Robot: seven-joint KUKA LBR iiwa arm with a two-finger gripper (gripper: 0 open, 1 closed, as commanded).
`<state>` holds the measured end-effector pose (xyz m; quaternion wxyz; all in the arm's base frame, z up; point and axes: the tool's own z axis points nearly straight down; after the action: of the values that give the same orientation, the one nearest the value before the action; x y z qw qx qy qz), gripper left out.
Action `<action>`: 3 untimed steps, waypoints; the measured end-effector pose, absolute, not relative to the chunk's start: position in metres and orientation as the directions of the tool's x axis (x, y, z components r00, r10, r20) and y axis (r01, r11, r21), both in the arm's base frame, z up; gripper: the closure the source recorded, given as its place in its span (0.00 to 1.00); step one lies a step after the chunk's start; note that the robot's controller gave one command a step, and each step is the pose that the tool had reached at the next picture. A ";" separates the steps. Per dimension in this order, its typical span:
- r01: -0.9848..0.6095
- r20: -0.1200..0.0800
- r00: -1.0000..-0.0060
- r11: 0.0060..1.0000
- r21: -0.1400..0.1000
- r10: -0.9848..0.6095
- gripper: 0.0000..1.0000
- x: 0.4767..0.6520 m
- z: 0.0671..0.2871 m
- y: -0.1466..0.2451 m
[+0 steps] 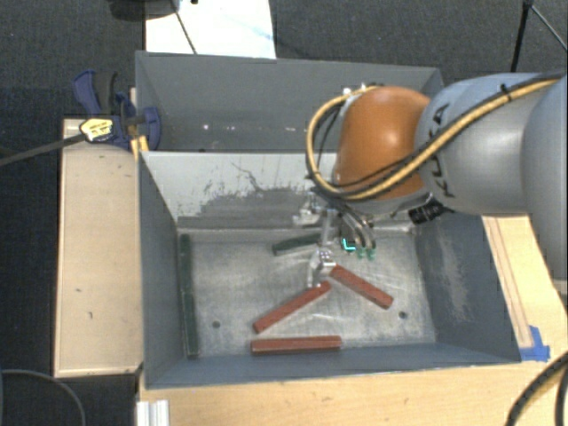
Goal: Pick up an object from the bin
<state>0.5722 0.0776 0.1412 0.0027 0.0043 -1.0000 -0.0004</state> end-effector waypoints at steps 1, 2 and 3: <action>-0.006 -0.003 -1.000 1.000 0.001 -0.006 0.00 0.574 0.146 0.077; -0.099 -0.015 -0.995 0.995 0.009 -0.099 0.00 0.578 0.081 0.042; -0.098 -0.019 -0.995 0.995 0.002 -0.098 0.00 0.578 0.089 0.045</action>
Offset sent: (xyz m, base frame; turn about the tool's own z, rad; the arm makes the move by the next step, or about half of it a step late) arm -0.0003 -0.0406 -0.0712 -0.0948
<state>0.5777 0.0449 0.0886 -0.0093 0.0489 -0.9988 -0.0014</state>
